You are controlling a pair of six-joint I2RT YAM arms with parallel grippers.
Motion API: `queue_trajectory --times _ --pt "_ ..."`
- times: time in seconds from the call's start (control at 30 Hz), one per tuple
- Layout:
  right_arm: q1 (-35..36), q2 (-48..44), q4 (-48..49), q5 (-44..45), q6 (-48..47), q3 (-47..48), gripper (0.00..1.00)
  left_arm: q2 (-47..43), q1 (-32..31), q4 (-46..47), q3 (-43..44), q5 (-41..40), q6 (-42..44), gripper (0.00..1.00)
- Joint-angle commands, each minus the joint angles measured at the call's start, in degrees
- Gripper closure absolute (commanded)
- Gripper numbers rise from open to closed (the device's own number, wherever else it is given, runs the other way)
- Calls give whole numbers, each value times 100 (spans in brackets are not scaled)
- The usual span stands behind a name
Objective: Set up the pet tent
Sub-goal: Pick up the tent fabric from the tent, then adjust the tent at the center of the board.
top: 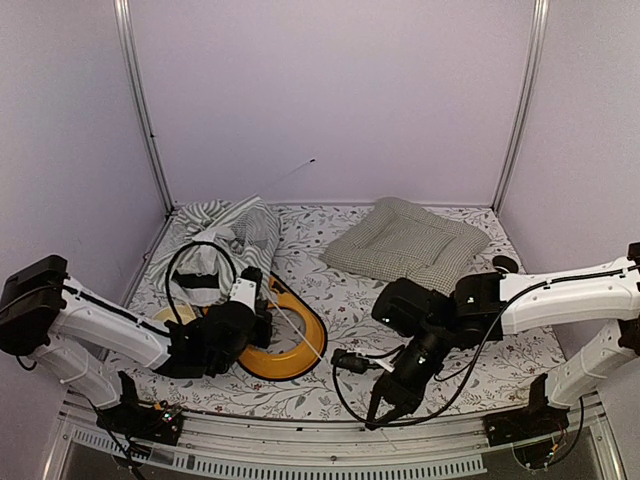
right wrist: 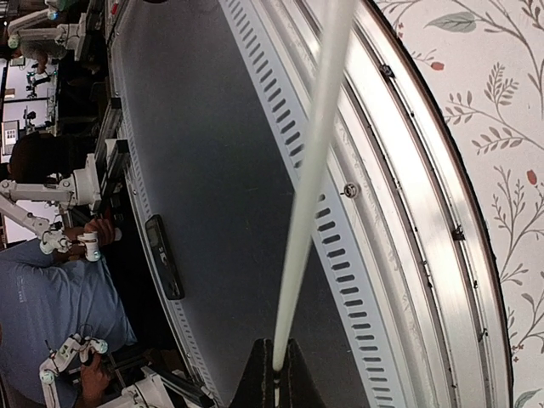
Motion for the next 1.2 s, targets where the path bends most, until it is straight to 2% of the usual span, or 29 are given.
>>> queue_trajectory --times 0.0,0.4,0.57,0.73,0.87,1.17 --pt "-108 258 192 132 -308 430 100 -541 -243 70 -353 528 -181 100" --pt "-449 1062 339 55 -597 1195 100 -1666 -541 -341 -1024 1012 -780 100" --pt "-517 1476 498 68 -666 1682 100 -1789 -923 -872 -934 666 -995 100" --pt "-529 1842 566 -35 -775 1914 100 -1635 -1376 -1781 -576 171 -1366 100" --pt "-533 1949 552 -111 -828 1803 100 -1366 -1640 -2316 -269 -152 -1626 100" --pt "-522 1384 539 83 -736 723 100 -1033 -1554 -2214 -221 60 -1795 100"
